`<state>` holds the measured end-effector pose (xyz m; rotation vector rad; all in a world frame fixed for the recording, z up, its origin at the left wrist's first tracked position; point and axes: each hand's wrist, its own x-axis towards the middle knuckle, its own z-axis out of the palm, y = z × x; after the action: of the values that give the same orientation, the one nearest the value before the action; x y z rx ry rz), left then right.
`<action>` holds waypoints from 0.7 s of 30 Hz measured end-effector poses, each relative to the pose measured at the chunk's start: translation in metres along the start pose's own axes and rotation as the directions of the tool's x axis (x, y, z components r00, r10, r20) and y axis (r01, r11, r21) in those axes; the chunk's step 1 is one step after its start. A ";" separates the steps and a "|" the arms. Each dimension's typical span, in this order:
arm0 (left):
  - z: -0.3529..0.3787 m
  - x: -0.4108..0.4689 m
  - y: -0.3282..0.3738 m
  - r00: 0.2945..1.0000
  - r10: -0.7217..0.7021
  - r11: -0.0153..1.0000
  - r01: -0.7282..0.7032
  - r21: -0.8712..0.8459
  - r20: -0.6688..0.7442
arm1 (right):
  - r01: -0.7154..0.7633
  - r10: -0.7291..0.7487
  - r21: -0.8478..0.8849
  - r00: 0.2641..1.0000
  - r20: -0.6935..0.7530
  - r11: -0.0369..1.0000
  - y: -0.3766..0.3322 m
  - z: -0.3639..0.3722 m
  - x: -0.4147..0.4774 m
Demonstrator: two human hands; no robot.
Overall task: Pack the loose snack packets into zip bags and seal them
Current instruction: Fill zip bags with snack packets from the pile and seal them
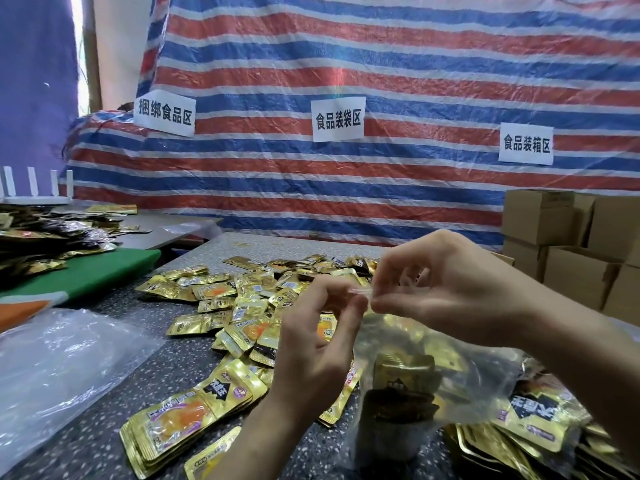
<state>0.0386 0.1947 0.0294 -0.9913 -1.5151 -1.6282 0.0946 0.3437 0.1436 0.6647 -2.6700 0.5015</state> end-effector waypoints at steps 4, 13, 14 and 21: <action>-0.002 -0.001 -0.002 0.998 -0.054 0.997 0.053 -0.053 -0.015 | -0.024 0.024 -0.015 1.000 -0.001 1.000 0.003 -0.003 -0.004; -0.003 0.001 -0.003 0.991 -0.127 0.984 0.130 -0.121 0.030 | -0.040 0.039 -0.064 0.999 -0.019 0.997 0.004 -0.004 -0.009; -0.003 0.002 -0.003 0.991 -0.127 0.984 0.130 -0.120 0.033 | -0.041 0.041 -0.079 0.999 -0.013 0.996 0.004 -0.004 -0.009; -0.001 0.000 0.000 0.994 -0.097 0.990 0.101 -0.094 0.041 | -0.031 0.027 -0.147 0.999 -0.029 0.989 -0.001 0.003 -0.010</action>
<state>0.0383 0.1942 0.0289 -1.0164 -1.5440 -1.7762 0.1026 0.3460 0.1374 0.5726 -2.6634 0.3146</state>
